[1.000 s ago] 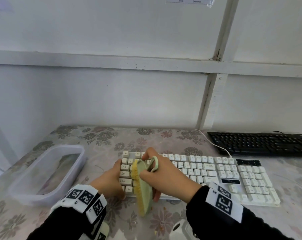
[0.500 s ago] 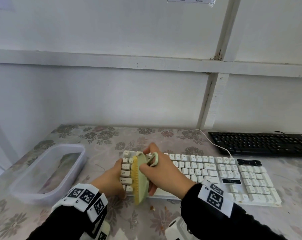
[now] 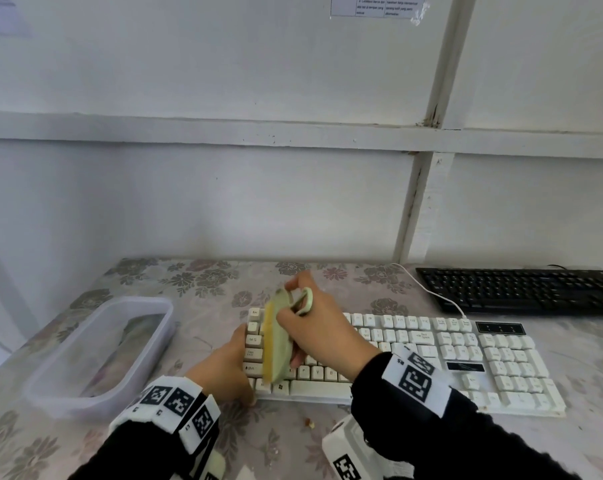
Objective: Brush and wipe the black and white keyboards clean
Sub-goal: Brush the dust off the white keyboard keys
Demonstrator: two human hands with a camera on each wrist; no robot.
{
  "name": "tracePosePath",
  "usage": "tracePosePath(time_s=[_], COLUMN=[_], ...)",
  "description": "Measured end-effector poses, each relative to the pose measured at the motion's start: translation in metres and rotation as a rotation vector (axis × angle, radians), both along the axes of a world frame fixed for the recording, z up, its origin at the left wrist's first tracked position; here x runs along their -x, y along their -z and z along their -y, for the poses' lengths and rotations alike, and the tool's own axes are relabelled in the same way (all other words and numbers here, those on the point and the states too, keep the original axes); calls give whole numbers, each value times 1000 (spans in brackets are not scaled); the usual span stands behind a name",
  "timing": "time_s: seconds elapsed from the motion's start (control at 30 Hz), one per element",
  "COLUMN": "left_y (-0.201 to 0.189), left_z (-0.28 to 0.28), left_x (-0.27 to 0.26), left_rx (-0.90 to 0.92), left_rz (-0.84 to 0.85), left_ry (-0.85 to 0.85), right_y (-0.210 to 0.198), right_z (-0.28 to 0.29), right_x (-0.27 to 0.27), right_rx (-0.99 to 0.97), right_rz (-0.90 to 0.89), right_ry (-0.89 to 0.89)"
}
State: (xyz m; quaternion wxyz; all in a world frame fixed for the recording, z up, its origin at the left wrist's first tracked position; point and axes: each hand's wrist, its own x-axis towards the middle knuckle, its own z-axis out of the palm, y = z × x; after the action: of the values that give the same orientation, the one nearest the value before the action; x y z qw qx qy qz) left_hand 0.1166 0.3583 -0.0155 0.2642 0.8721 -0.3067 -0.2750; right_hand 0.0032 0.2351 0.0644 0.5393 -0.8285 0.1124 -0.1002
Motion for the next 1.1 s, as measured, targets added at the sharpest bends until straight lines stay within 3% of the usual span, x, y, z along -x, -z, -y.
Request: tracePosePath(time_s=[0.27, 0.5, 0.67, 0.83, 0.93, 1.1], left_y=[0, 3, 3, 2, 2, 1], left_z=[0, -1, -1, -1, 0, 0], left_x=[2, -3, -1, 1, 0, 1], left_rx=[58, -30, 43, 97, 42, 10], left_rz=[7, 2, -4, 10, -11, 1], left_ry=[51, -2, 12, 34, 2, 5], right_y=[3, -8, 6, -5, -26, -59], right_z=[-2, 0, -3, 3, 17, 39], right_x=[16, -4, 7, 25, 33, 39], right_rx=[-3, 36, 21, 26, 147, 235], right_rz=[-240, 35, -126, -322, -295, -107], right_ry=[-173, 24, -91, -233, -179, 19])
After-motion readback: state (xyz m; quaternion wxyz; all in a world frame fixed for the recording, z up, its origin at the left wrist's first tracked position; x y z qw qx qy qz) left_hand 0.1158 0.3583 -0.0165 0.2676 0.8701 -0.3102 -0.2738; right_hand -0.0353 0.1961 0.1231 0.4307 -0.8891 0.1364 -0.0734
